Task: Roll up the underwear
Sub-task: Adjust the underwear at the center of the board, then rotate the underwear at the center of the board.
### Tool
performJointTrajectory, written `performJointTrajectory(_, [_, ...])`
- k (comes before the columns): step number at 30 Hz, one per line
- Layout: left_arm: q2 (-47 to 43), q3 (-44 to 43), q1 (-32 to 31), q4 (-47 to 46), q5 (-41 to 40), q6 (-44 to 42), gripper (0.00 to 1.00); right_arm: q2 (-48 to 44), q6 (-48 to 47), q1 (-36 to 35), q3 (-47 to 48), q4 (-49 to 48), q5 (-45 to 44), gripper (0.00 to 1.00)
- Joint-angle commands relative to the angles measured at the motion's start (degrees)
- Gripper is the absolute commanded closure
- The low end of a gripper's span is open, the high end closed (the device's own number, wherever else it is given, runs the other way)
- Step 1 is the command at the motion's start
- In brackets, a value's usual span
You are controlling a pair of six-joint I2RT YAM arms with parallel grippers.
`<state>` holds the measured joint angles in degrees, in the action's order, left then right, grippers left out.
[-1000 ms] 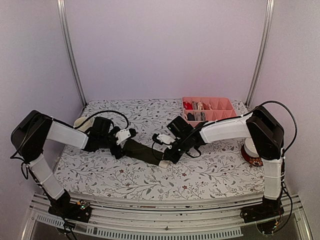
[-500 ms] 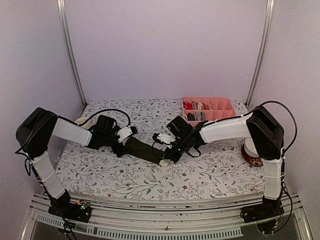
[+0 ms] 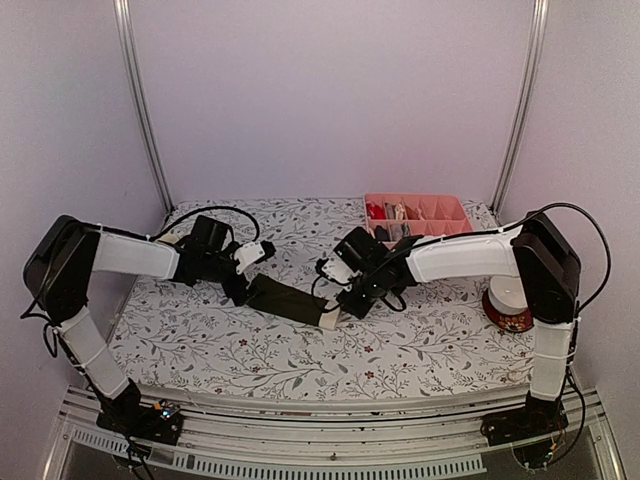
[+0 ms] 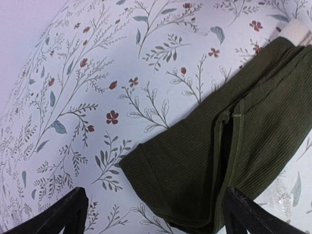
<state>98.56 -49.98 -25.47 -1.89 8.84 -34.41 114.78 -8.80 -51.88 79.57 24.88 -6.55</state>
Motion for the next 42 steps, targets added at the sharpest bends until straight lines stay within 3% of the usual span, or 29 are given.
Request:
performJointTrajectory(1, [-2.85,-4.55,1.24,5.76,4.93,2.40,0.01,-3.53,1.38,-3.41,0.78,2.32,-5.60,0.62])
performJointTrajectory(7, [-3.38,-5.21,2.30,6.44,6.27,4.22,0.02,-3.10,3.67,-8.60,-0.56,3.37,-9.46,0.59])
performJointTrajectory(13, [-5.52,-0.83,3.14,-0.02,5.71,6.11,0.01,-3.26,8.90,-11.10,-0.72,5.43,-18.72,0.41])
performJointTrajectory(20, [-8.63,4.33,3.32,-6.33,2.17,6.93,0.01,-5.68,15.24,-12.45,1.30,9.28,-29.98,0.34])
performJointTrajectory(29, [-9.06,5.97,3.28,-8.05,1.78,6.90,0.02,-3.96,9.44,-15.54,3.27,4.29,-22.62,0.32])
performJointTrajectory(35, [-8.99,6.60,3.24,-8.64,1.65,6.90,0.02,-0.08,6.59,-15.26,4.45,3.33,-24.66,0.26])
performJointTrajectory(42, [-8.69,6.65,3.10,-8.65,1.94,6.90,0.02,3.75,5.51,-11.69,6.21,3.83,-27.50,0.25])
